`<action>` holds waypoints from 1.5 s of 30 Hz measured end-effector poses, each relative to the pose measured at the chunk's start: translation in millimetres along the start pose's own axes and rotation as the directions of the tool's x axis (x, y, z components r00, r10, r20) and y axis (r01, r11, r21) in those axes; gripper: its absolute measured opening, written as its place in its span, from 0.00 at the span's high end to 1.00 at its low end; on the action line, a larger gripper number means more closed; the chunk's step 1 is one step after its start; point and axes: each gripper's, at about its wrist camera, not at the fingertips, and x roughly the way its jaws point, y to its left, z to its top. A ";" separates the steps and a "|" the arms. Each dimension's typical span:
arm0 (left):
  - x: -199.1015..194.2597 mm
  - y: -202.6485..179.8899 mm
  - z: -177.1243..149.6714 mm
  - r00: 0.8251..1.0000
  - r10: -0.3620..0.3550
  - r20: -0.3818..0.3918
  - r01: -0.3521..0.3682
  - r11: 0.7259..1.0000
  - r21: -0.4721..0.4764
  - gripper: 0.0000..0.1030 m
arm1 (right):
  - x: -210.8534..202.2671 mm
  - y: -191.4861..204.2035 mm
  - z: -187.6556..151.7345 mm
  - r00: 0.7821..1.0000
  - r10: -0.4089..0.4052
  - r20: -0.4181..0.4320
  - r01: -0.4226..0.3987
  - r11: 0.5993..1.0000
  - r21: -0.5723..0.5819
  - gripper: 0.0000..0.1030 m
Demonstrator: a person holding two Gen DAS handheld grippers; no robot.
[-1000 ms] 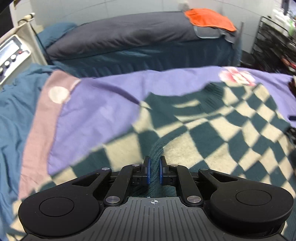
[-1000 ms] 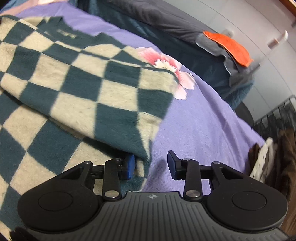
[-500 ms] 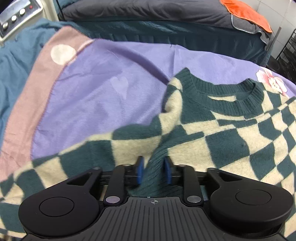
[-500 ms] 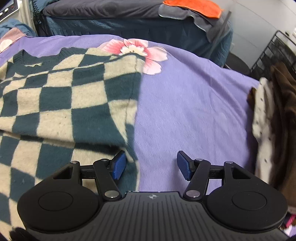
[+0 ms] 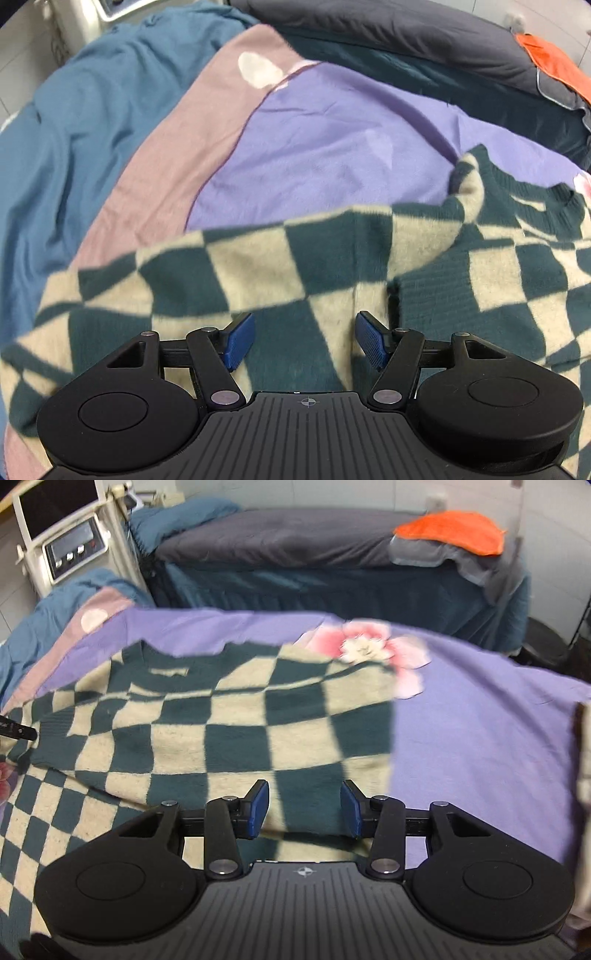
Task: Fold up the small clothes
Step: 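Open both grippers and smooth the sweater flat on the sheet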
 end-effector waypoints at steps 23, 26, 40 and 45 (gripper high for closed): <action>-48.6 22.5 11.3 0.965 -0.068 0.254 0.069 0.998 0.007 0.00 | -85.7 2.7 -79.0 0.993 -0.004 -0.114 0.022 0.987 0.159 0.29; -24.4 37.2 65.2 0.960 -0.117 0.253 0.110 0.993 0.043 0.00 | -91.7 -2.5 -86.1 0.990 -0.022 -0.142 0.049 0.981 0.187 0.29; 47.0 3.7 69.0 0.955 -0.294 -0.030 0.289 0.907 0.308 0.27 | -83.2 8.2 -94.1 0.980 -0.040 -0.196 0.085 0.969 0.230 0.23; 28.9 -11.2 44.6 0.944 -0.327 -0.055 0.321 0.862 0.392 0.31 | -73.9 18.2 -83.5 0.980 -0.031 -0.199 0.077 0.971 0.227 0.22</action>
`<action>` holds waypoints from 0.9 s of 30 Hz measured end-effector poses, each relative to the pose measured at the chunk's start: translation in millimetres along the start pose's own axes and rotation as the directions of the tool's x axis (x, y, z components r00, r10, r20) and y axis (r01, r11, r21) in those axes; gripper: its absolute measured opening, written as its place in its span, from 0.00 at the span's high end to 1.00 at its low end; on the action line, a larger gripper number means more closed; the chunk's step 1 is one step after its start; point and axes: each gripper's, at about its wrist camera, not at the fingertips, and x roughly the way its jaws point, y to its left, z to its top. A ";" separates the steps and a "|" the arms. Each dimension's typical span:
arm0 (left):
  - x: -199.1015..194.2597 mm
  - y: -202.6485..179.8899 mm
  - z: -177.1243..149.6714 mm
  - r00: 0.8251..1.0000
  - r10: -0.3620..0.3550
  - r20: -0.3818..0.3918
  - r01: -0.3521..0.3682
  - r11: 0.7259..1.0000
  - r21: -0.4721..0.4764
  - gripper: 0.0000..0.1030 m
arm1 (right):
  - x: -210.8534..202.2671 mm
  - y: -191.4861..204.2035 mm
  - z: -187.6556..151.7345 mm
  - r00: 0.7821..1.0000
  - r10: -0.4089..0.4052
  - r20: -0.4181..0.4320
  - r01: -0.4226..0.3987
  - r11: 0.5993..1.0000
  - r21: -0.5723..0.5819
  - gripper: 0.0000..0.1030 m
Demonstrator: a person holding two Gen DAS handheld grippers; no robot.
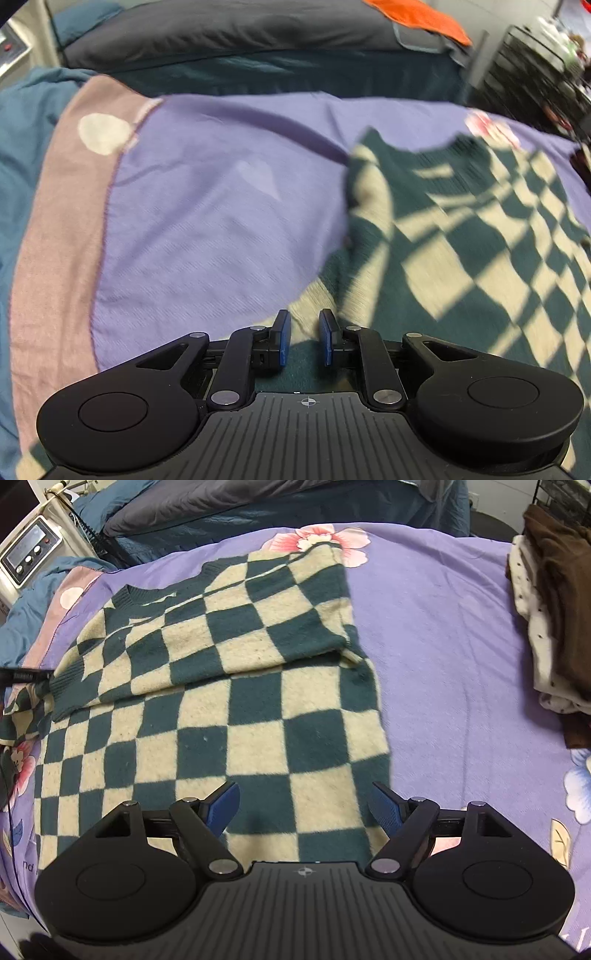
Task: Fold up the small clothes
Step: 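Open both grippers and smooth the sweater flat on the sheet, then grasp a sweater sleeve with the left gripper and lift it up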
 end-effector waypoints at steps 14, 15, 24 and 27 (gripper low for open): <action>1.9 -2.2 -6.8 1.000 0.026 0.017 -0.026 1.000 -0.014 0.09 | 11.8 47.6 11.8 0.998 0.063 -0.012 -0.064 0.997 -0.041 0.21; 0.7 -4.0 -6.1 1.000 0.020 0.017 -0.020 1.000 -0.007 0.14 | 12.5 50.3 12.6 0.998 0.067 -0.013 -0.068 0.996 -0.052 0.21; -18.7 26.4 8.4 0.955 0.279 0.097 -0.258 0.949 -0.183 0.54 | 20.7 64.9 28.3 0.996 0.088 -0.005 -0.088 0.996 -0.025 0.21; -8.7 27.6 8.5 0.916 0.399 0.037 -0.388 0.906 -0.168 0.58 | 22.9 70.6 29.6 0.995 0.101 -0.008 -0.101 0.995 -0.023 0.18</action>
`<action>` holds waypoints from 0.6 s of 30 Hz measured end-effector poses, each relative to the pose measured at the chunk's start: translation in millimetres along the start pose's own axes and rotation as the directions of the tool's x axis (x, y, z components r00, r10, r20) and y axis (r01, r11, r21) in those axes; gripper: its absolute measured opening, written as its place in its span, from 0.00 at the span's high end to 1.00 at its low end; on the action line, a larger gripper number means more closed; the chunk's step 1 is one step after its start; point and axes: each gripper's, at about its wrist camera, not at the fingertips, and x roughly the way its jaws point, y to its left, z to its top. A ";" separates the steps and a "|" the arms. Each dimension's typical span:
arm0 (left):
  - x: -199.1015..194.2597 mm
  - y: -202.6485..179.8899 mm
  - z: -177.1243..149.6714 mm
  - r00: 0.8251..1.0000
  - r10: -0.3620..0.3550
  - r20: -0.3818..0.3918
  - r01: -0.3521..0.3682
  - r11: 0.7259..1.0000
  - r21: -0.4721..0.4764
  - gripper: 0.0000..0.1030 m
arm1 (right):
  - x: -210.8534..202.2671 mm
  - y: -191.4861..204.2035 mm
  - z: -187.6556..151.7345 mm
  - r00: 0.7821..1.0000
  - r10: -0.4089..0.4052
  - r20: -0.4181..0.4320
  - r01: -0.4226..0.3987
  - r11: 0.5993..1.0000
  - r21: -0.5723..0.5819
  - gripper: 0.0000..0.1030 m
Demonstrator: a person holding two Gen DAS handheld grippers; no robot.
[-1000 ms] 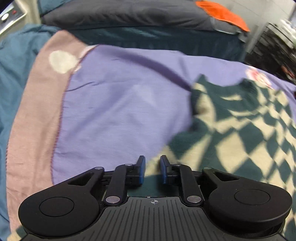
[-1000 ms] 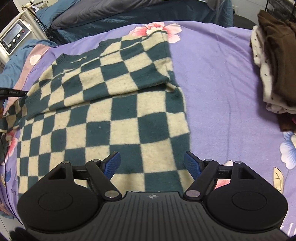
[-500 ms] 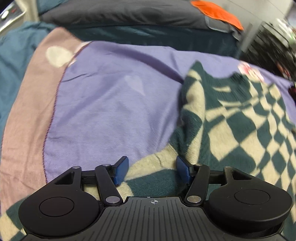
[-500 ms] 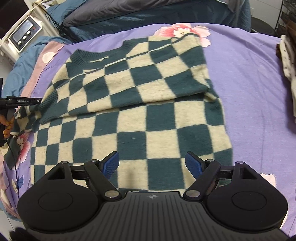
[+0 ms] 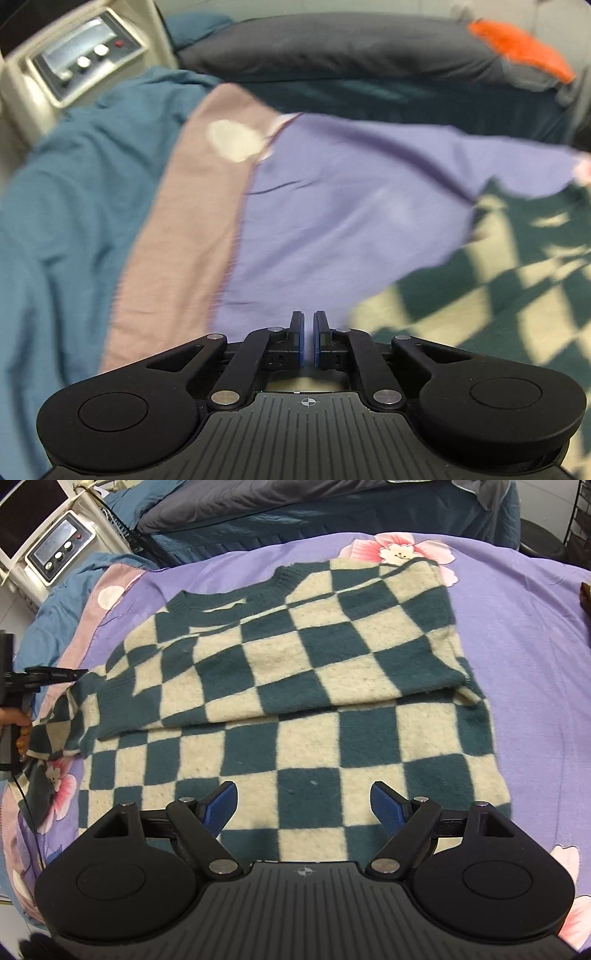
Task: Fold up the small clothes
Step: 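Grasp a sweater sleeve with the left gripper and lift it up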
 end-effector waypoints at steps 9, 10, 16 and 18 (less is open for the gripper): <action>-68.5 33.6 -33.7 0.994 -0.004 0.106 0.029 0.972 -0.234 0.00 | 8.4 22.3 -17.4 0.999 0.004 -0.039 -0.009 0.993 -0.119 0.17; -82.3 36.6 -45.5 0.993 -0.017 0.114 0.047 0.963 -0.266 0.00 | 11.1 24.0 -21.2 0.999 -0.002 -0.049 -0.005 0.991 -0.136 0.16; -146.9 36.6 -150.0 0.996 0.048 0.078 -0.008 0.892 -0.451 0.00 | 33.3 24.1 -46.6 0.989 -0.056 -0.139 0.029 0.981 -0.191 0.16; -156.8 40.2 -183.1 0.991 0.132 0.022 -0.104 0.865 -0.491 0.00 | 35.7 20.8 -51.2 0.986 -0.054 -0.157 0.027 0.985 -0.173 0.14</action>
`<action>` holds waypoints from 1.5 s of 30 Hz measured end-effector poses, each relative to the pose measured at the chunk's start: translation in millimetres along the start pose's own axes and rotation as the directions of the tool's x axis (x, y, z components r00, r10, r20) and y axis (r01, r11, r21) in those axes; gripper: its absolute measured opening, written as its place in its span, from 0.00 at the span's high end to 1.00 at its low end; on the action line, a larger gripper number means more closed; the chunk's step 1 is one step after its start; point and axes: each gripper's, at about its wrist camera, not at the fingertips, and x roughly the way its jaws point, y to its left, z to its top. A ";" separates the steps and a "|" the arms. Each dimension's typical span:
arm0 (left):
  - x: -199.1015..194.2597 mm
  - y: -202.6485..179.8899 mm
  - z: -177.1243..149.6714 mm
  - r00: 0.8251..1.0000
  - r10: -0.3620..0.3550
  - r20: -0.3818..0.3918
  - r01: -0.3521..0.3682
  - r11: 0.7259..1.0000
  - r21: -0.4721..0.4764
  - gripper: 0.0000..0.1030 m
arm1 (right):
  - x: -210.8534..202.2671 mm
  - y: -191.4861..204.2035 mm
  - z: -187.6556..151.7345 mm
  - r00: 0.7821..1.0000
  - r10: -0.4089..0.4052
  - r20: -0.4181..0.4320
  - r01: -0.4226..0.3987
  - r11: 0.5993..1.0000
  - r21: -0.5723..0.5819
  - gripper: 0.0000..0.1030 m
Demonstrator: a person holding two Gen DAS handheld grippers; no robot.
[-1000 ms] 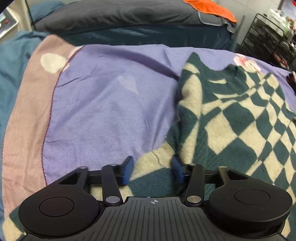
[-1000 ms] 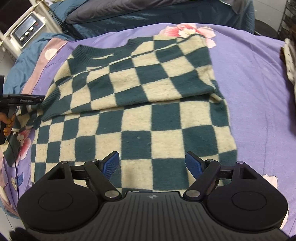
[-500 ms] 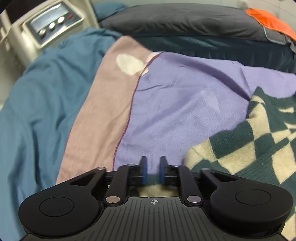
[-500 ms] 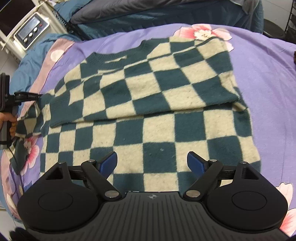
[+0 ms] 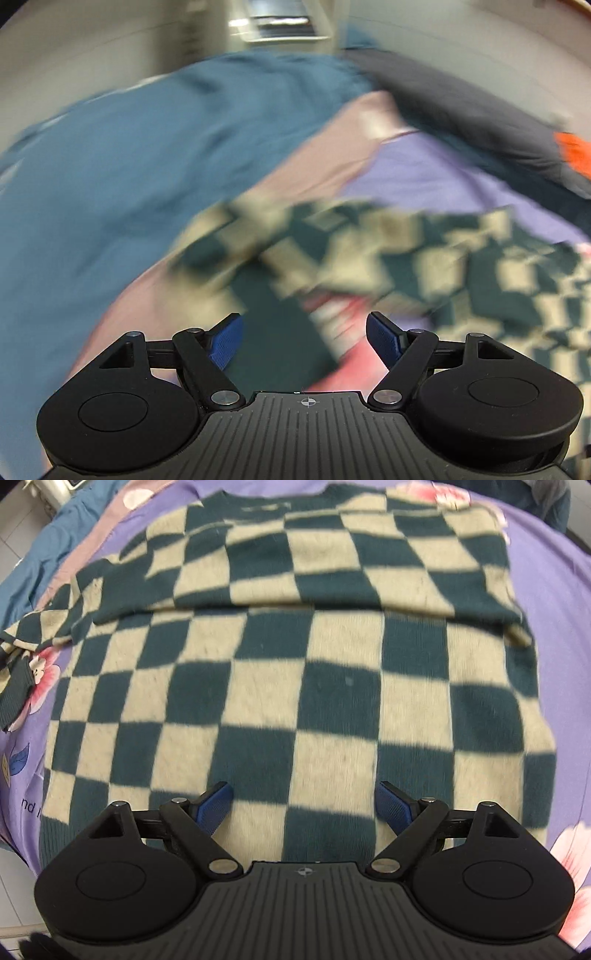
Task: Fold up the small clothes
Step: 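Grasp a sweater sleeve with the left gripper and lift it up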
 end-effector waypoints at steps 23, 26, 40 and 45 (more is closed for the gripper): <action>9.0 6.2 -25.4 0.995 0.074 -0.073 -0.086 0.980 -0.182 0.00 | 9.6 9.7 -5.2 1.000 -0.017 -0.009 0.016 0.997 -0.071 0.04; 19.1 7.1 -34.1 0.991 0.066 -0.118 -0.088 0.978 -0.187 0.00 | 10.0 10.8 -6.5 1.000 -0.022 -0.008 0.021 0.996 -0.083 0.03; -21.7 32.3 24.7 0.972 0.201 0.120 -0.181 0.970 -0.159 0.55 | 12.4 14.8 -6.8 1.000 -0.021 -0.008 0.021 0.995 -0.101 0.01; -83.3 77.0 75.5 0.911 0.304 0.279 -0.261 0.949 -0.179 0.55 | 12.0 13.8 -8.5 1.000 -0.017 0.000 0.017 0.996 -0.093 0.00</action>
